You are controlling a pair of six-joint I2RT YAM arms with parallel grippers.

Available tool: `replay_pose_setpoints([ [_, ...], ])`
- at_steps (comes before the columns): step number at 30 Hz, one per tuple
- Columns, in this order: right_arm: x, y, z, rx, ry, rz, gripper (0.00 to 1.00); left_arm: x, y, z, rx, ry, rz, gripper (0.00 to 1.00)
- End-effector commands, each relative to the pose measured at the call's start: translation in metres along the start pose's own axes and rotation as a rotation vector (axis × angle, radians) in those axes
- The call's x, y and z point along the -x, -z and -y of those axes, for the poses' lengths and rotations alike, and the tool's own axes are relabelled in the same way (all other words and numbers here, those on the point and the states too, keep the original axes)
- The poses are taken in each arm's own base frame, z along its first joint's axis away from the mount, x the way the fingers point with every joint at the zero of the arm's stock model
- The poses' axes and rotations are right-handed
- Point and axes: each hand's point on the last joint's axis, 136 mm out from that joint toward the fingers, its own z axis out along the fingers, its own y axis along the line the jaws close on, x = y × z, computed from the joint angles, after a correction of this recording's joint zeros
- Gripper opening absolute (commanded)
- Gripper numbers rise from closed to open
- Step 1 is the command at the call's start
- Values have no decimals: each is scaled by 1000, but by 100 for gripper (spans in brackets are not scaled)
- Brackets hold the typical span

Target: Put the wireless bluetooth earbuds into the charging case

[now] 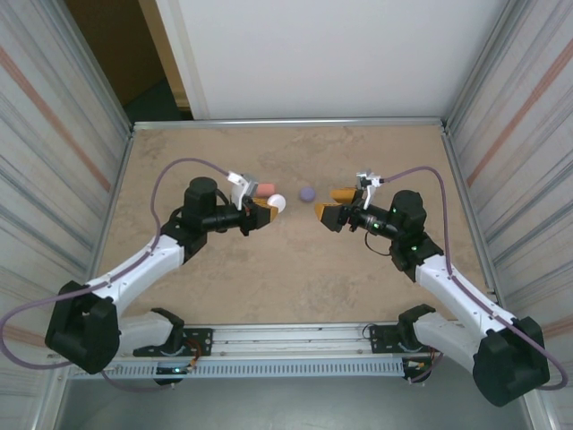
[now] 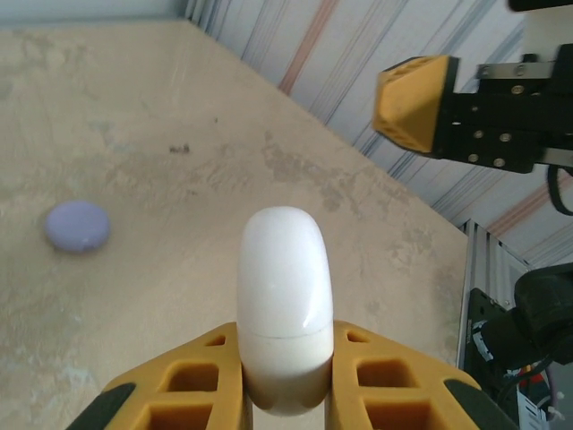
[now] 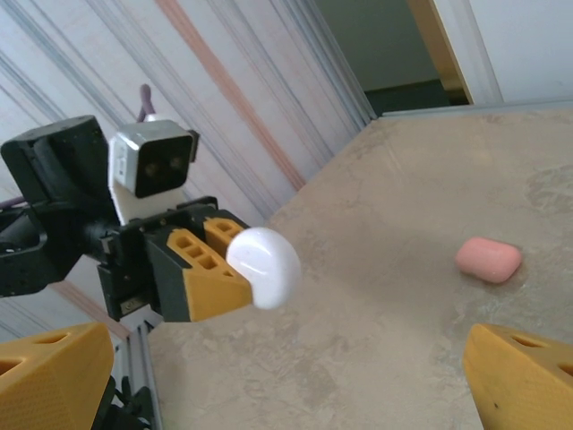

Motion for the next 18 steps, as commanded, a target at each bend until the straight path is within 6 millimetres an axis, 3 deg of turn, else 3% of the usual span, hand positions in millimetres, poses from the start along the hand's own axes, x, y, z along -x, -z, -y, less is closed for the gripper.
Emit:
replay_pose_setpoints([
  [1,1,1,6,-16,-4,15,99,-21,-9,-17,45,129,-66,0],
  [10,-3,2,12,-41,-7,9,99,-60,-41,-59,130,322,-218,0],
  [18,-7,5,18,-73,0,-3,99,-80,-61,-79,157,413,-305,0],
])
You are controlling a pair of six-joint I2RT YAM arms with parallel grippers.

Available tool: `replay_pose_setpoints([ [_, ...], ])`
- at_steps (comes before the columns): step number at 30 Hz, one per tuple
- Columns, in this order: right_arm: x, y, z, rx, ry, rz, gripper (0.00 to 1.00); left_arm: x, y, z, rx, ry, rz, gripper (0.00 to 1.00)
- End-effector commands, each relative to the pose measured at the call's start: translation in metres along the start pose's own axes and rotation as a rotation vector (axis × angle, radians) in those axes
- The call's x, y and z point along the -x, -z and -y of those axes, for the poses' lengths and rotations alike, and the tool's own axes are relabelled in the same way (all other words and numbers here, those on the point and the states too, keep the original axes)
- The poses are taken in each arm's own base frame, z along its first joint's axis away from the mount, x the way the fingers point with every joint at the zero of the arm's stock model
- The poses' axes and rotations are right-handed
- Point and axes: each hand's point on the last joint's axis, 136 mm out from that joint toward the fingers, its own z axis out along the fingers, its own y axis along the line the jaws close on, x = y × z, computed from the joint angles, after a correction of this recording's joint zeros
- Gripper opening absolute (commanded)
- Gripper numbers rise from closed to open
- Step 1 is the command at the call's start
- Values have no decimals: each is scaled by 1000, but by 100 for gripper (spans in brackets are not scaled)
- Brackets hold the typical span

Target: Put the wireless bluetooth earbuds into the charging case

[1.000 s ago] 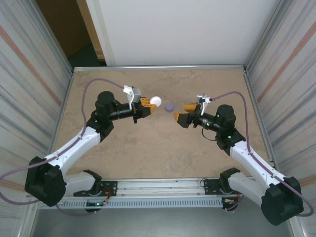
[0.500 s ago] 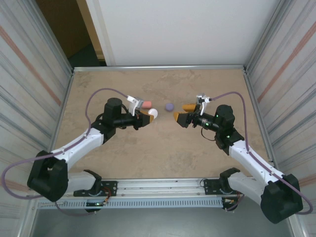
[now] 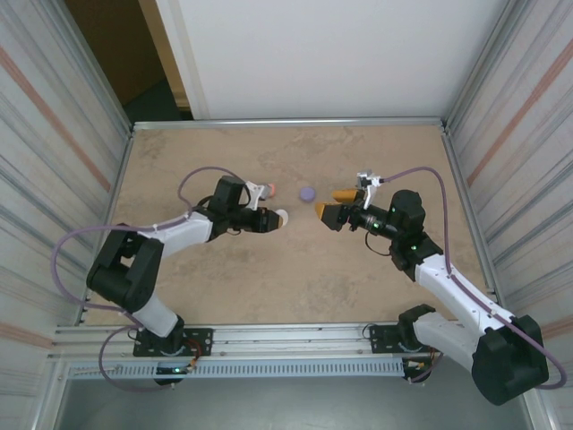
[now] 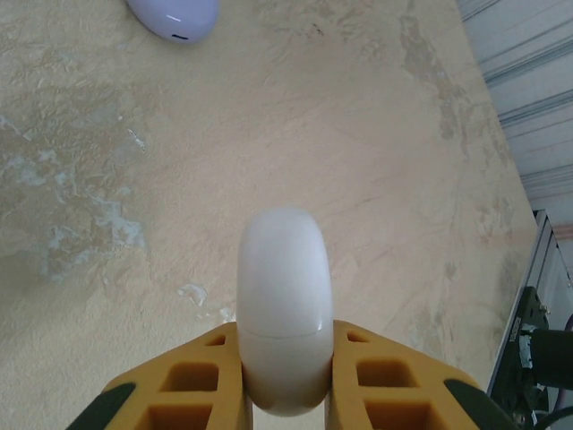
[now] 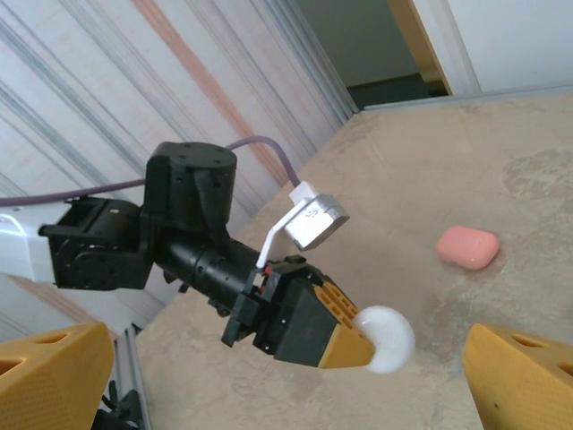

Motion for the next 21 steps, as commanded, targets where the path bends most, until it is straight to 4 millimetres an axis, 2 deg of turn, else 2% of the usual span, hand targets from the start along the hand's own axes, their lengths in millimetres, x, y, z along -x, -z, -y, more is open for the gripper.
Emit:
replay_pose_setpoints([
  [1,-4,4,7,-30,18,1,99,4,-7,-4,9,46,-23,0],
  [9,-7,5,12,-48,22,-7,99,0,-27,-16,2,102,-69,0],
  [21,-11,3,20,-62,22,-20,99,-6,-44,-26,2,132,-103,0],
])
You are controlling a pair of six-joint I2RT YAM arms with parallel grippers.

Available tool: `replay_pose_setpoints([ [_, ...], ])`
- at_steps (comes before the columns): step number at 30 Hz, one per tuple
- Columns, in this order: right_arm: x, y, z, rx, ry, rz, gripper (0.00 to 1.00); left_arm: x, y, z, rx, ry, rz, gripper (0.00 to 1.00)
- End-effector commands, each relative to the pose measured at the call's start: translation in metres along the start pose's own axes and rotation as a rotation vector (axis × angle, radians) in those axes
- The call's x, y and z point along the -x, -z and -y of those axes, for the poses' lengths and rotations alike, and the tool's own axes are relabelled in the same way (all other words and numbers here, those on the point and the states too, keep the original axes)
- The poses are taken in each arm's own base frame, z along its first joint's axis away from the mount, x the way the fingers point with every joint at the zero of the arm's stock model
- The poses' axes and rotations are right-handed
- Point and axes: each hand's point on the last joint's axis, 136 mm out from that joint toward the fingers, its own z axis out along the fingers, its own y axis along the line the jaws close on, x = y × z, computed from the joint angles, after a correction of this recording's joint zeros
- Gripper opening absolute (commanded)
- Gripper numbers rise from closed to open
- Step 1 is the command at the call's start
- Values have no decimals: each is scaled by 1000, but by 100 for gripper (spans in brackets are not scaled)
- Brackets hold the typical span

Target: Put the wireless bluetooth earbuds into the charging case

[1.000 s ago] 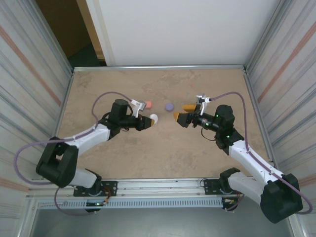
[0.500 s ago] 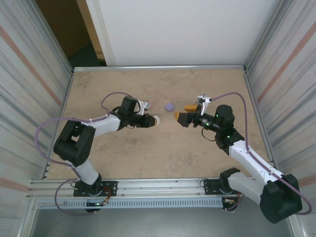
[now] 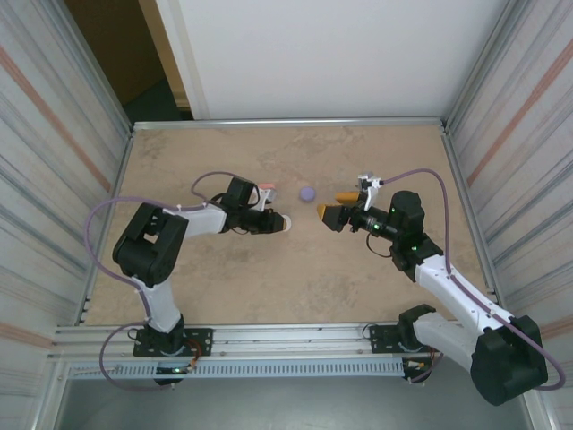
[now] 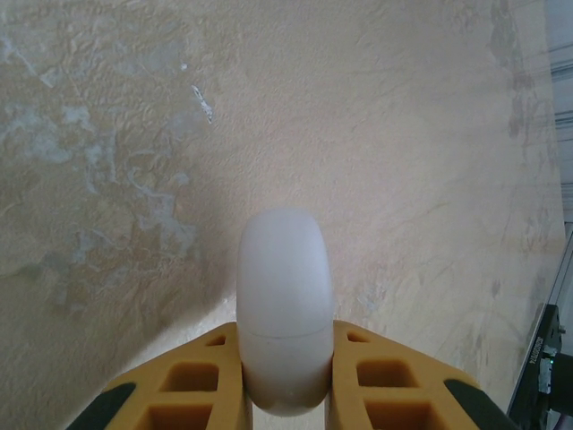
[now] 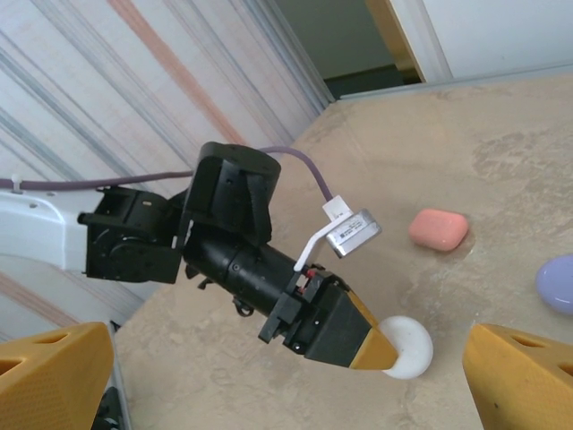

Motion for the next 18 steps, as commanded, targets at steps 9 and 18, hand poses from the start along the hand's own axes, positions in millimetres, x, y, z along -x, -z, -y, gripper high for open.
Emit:
replay_pose_setpoints([
  [9,-2,0,6,-12,23,-2,99,6,-6,5,-19,-2,-6,0],
  [18,-7,-4,13,-24,4,-22,99,2,-9,-5,19,5,-21,7],
])
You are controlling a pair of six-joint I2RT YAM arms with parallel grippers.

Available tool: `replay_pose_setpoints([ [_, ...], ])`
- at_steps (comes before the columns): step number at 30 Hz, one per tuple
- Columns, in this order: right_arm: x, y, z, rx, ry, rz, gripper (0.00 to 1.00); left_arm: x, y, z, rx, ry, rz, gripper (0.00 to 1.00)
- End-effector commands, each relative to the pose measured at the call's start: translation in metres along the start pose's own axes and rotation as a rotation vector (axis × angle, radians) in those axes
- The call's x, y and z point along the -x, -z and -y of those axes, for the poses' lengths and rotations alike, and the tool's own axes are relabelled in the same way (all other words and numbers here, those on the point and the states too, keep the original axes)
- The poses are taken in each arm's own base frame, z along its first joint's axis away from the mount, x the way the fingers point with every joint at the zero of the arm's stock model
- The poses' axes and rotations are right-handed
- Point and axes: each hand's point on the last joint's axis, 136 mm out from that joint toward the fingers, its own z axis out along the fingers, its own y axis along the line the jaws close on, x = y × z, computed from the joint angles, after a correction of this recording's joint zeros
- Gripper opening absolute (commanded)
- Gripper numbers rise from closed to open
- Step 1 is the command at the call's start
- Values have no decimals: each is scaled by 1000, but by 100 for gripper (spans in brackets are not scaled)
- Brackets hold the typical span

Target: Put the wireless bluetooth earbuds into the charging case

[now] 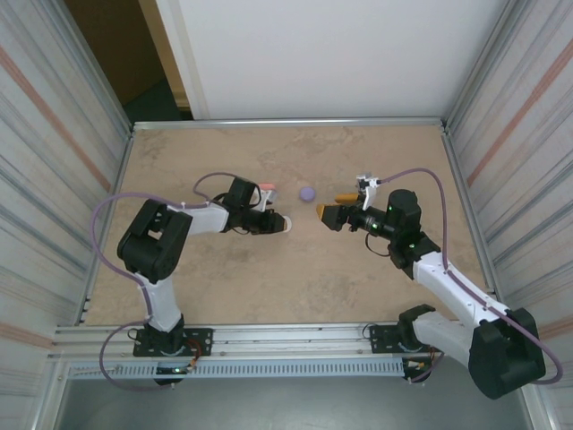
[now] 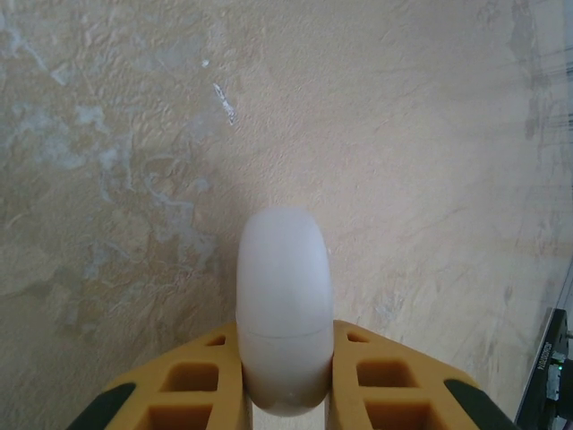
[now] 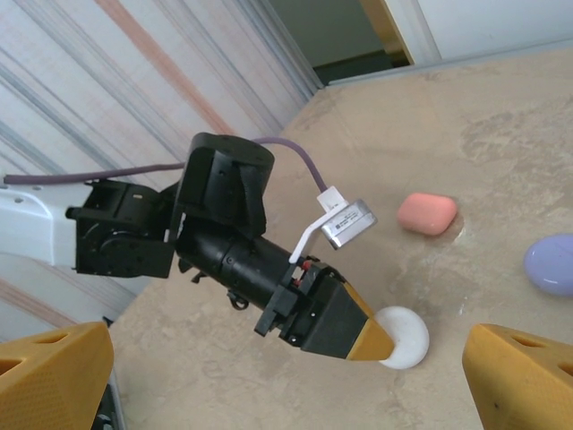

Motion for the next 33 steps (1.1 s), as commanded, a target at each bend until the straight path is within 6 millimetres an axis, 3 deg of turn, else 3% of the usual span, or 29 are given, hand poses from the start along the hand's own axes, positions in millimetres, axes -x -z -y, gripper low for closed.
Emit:
replay_pose_setpoints([
  [1,2,1,1,-1,31,8,99,2,-2,1,13,-9,-7,9],
  [10,4,4,3,-13,22,8,99,-1,-4,-5,33,7,-17,26],
  [33,12,29,6,-74,29,35,99,-5,4,-15,111,9,-11,44],
])
